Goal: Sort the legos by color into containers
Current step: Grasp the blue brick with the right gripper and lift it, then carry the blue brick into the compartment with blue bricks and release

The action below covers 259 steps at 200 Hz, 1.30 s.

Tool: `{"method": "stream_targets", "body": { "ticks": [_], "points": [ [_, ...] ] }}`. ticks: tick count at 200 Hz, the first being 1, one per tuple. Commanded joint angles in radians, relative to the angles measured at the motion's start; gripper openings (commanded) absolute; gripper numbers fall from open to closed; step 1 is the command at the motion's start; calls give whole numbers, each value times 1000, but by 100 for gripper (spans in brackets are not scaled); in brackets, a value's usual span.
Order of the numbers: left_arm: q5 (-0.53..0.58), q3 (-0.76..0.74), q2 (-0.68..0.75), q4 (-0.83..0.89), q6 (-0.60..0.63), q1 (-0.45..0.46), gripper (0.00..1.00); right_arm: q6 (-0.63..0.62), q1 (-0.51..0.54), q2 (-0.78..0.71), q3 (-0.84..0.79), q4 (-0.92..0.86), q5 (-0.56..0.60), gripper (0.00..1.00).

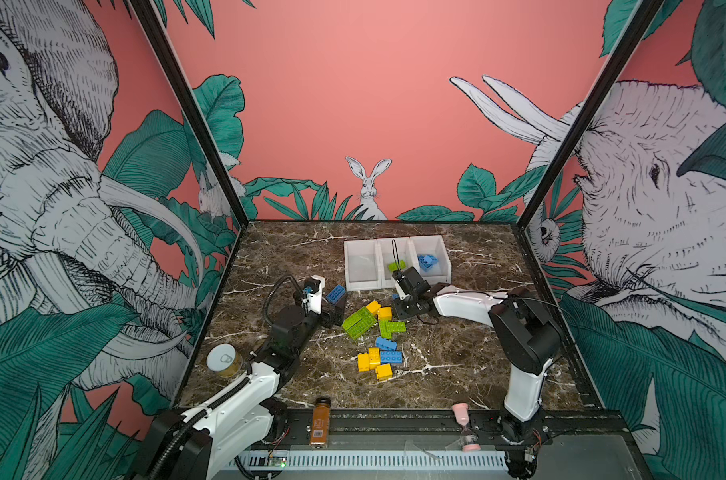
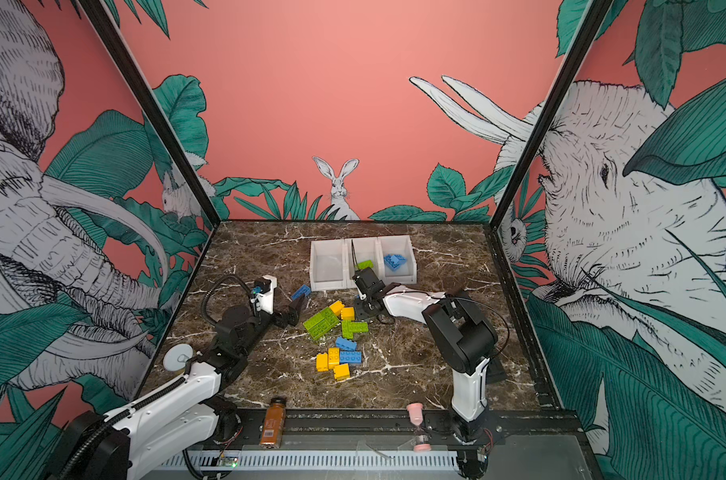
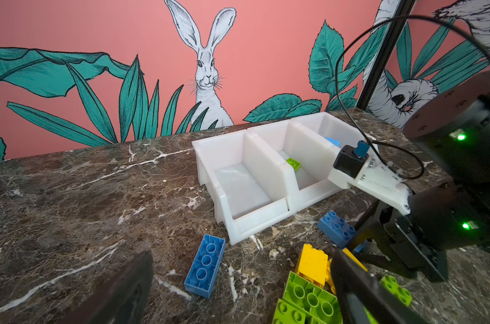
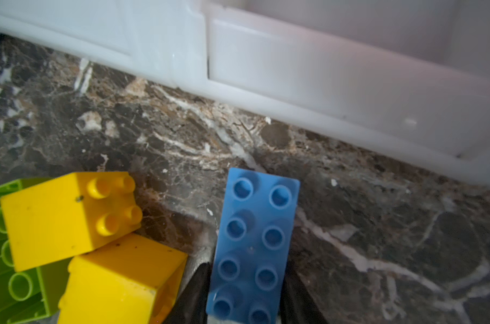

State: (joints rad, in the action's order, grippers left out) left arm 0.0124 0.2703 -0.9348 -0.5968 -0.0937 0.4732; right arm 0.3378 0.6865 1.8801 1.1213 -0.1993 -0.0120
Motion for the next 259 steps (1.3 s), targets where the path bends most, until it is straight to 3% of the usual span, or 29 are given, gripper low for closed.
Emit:
{"method": "stream_targets", "body": {
  "ticks": [1,100,156,186,226,259],
  "points": [
    [2,-2,14,-15,-1,-1,99,13,1,-1,6,-13,31,36],
    [1,-3,29,-8,-3,-1,99,-14,-49,-228,-63,-78,65,24],
    [-3,-3,25,-12,-9,0,99,-56,-241,-377,-56,-97,-28,23],
    [-4,-4,22,-16,-9,-1,99,-112,-328,-290,71,-129,-49,21],
    [0,-4,26,-13,-5,0,99,-139,-354,-73,315,-175,32,21],
    [-2,-5,22,-15,-11,-1,99,-140,-362,89,484,-195,-15,21]
  ]
}}
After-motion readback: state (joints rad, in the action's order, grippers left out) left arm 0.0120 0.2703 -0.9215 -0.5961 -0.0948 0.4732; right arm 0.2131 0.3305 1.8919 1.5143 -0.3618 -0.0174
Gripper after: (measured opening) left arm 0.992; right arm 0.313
